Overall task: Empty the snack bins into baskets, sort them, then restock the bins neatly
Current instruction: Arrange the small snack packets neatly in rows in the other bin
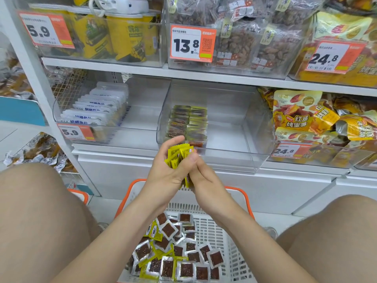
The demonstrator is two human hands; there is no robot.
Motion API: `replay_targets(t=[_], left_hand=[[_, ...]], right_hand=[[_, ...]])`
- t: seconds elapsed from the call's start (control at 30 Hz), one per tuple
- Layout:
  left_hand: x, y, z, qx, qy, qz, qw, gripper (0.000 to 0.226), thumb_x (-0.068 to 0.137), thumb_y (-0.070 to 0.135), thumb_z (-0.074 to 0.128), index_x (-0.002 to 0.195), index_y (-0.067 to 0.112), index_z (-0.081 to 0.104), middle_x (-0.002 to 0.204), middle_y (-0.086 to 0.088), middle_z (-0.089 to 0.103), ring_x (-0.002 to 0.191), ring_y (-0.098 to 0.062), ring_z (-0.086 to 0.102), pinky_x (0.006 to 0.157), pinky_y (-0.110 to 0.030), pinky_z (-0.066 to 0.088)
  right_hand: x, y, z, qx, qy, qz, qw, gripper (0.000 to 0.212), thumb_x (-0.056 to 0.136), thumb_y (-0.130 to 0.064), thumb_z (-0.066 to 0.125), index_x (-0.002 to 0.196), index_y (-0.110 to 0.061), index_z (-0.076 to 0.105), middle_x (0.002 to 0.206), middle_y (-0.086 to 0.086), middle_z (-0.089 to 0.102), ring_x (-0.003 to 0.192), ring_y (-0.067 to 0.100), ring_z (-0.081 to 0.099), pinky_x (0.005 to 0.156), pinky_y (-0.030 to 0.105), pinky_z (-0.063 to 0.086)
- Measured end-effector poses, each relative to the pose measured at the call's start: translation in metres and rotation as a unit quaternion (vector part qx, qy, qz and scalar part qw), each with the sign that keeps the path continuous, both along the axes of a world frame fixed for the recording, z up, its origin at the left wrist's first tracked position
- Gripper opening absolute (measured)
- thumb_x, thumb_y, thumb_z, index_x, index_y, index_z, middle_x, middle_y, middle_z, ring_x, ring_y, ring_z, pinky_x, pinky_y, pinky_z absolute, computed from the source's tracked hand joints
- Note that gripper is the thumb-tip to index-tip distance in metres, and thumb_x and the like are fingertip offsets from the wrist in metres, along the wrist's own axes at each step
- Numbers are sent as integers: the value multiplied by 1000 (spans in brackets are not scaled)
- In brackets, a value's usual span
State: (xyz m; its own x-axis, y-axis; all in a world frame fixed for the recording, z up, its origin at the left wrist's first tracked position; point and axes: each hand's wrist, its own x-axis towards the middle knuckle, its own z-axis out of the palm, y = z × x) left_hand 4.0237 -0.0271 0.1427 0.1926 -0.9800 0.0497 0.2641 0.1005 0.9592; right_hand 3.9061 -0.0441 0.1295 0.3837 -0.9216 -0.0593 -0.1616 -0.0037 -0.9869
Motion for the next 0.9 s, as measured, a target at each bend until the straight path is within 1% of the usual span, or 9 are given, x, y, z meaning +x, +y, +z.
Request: replay_targets(t=[0.1, 0.17, 0.23, 0.4, 0.5, 0.6, 0.73, 0.8, 0.9], left_hand=[[1, -2, 3, 5, -13, 29, 999, 29, 95, 23, 75, 122, 19, 65, 111, -12, 76, 102, -26, 72, 93, -51, 57], [3, -2, 6, 7, -35, 21, 999, 18, 102, 23, 65, 119, 19, 63, 110, -17, 74, 97, -25, 71, 86, -45, 57], [7, -2, 9, 28, -61, -4, 998, 19, 104, 28, 61, 121, 21, 58, 107, -16, 72, 92, -21, 70, 75, -36, 59], [9, 1, 10, 65, -74, 6, 995, 40, 98, 28, 70, 128, 20, 45, 118, -4, 72, 91, -11, 70, 69, -22, 53], [0, 4, 10, 68, 21, -53, 996, 47, 99, 23, 70, 139, 15, 47, 114, -2, 75, 102, -14, 72, 83, -30, 56], [-4, 7, 11, 105, 100, -81, 986, 59, 93, 25, 72, 145, 21, 42, 110, 0, 76, 109, -13, 73, 89, -30, 56], [14, 4, 19, 144, 131, -83, 977, 35, 102, 12, 59, 133, 20, 45, 108, -14, 73, 99, -32, 73, 80, -44, 56], [23, 3, 26, 163, 122, -138, 969, 28, 101, 14, 57, 128, 11, 56, 113, -21, 65, 96, -34, 70, 82, -47, 56], [22, 10, 33, 167, 142, -239, 946, 44, 94, 10, 66, 135, -4, 59, 123, -26, 63, 107, -34, 68, 85, -42, 61]], right_hand=[[-3, 2, 2, 88, -126, 33, 988, 51, 107, -37, 48, 157, -30, 42, 153, -5, 55, 143, 14, 50, 122, 48, 37], [-7, 2, 9, 91, -173, 58, 979, 44, 111, -13, 44, 154, -21, 44, 146, 4, 61, 136, 23, 58, 117, 48, 44], [-11, 0, 12, 63, -180, 69, 979, 43, 107, -11, 51, 150, -15, 47, 141, 12, 63, 133, 32, 60, 114, 55, 46], [-14, -4, 14, -64, -50, -43, 996, 42, 104, -25, 61, 143, -27, 46, 131, -3, 66, 120, 19, 66, 105, 51, 53], [-11, 2, 14, -236, 68, -141, 959, 41, 93, -35, 73, 128, -33, 50, 114, -13, 66, 105, 7, 66, 89, 33, 55], [-10, 12, 16, -302, 134, -100, 939, 52, 78, -33, 84, 118, -33, 51, 106, -15, 63, 98, 4, 64, 78, 17, 49], [-24, 6, 25, -295, 175, 53, 938, 87, 61, -42, 94, 135, -32, 49, 124, -12, 54, 110, 6, 57, 92, 25, 49], [-30, 1, 30, -308, 207, 46, 928, 91, 56, -49, 97, 130, -33, 46, 139, -17, 47, 127, -1, 47, 107, 32, 43], [-29, 1, 38, -224, 127, 74, 963, 105, 55, -37, 103, 136, -36, 37, 158, -19, 41, 133, -16, 44, 106, 16, 41]])
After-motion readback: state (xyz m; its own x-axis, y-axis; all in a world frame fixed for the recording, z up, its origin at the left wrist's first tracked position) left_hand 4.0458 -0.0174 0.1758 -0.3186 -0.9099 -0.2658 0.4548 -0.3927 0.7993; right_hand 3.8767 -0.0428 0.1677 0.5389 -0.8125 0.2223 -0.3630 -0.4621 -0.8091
